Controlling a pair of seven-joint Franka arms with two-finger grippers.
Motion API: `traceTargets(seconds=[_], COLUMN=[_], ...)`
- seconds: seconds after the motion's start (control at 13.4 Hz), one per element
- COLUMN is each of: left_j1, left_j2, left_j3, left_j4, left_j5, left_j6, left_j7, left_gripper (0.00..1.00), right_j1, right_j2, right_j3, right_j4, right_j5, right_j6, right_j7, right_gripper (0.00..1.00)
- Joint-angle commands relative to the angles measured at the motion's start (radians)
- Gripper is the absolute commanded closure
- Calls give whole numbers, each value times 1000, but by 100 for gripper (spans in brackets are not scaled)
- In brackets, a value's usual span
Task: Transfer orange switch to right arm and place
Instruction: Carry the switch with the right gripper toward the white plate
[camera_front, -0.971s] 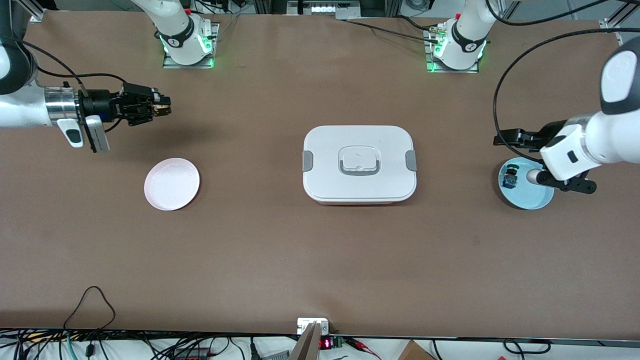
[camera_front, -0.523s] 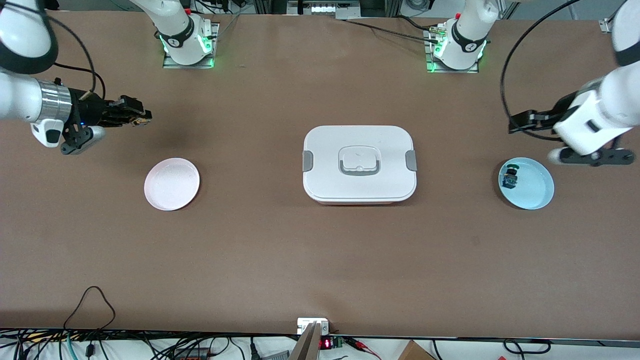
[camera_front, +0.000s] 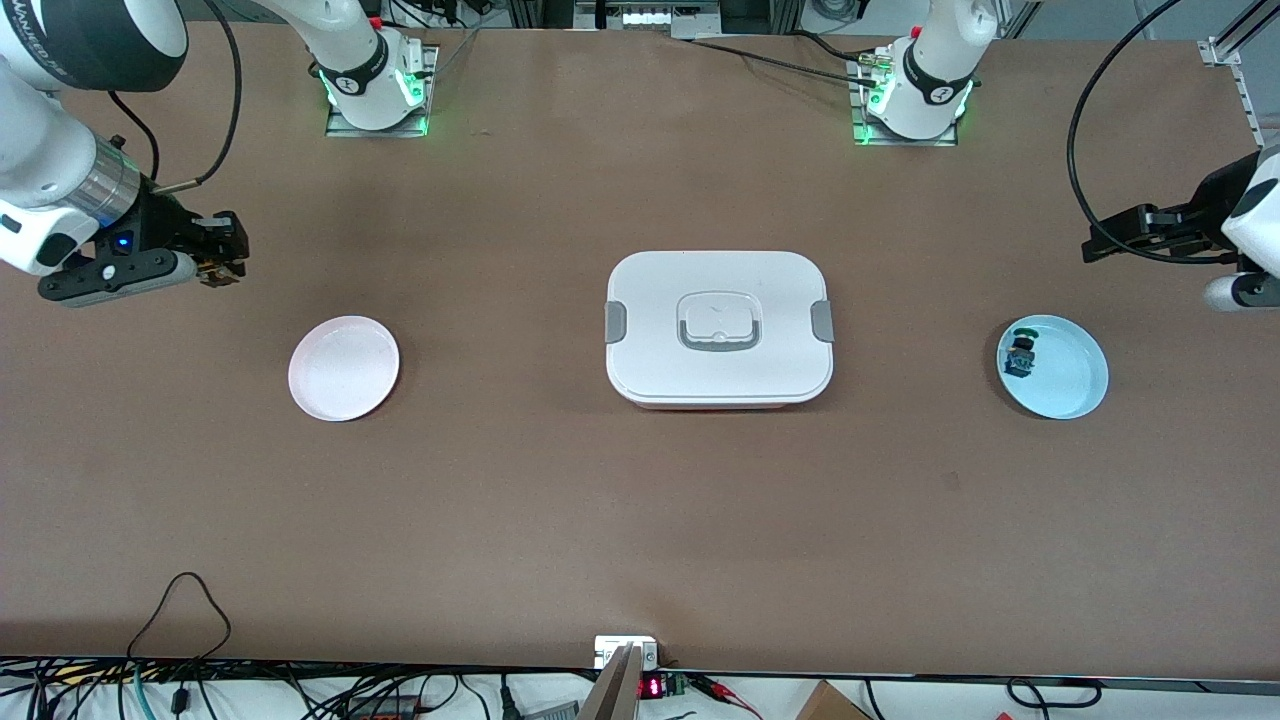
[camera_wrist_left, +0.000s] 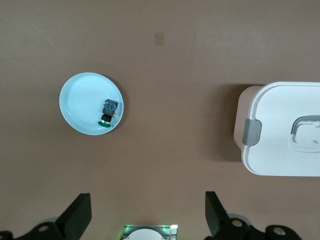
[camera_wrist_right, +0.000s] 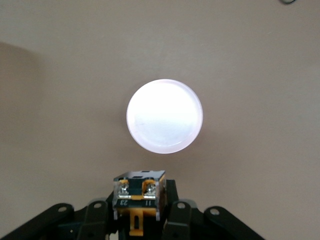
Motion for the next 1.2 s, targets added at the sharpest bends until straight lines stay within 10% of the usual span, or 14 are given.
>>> traceTargets(seconds=[0.0, 0.82, 1.12], left_j1=[-2, 14, 286], left_j2=[-32, -33, -36], left_j3=[-8, -13, -301], left_j4=[-8, -18, -27], left_j5=[30, 26, 47], left_j6=[11, 58, 74], left_j7=[13, 21, 19], left_gripper=[0, 0, 0], right_j1=[7, -10, -15], right_j2=[-17, 44, 99], right_j3=[9, 3, 3], right_j4=[-2, -77, -162], right_j5=[-48, 27, 56], right_j6=[16, 169, 275], right_j7=[13, 1, -1], right_gripper=[100, 100, 100])
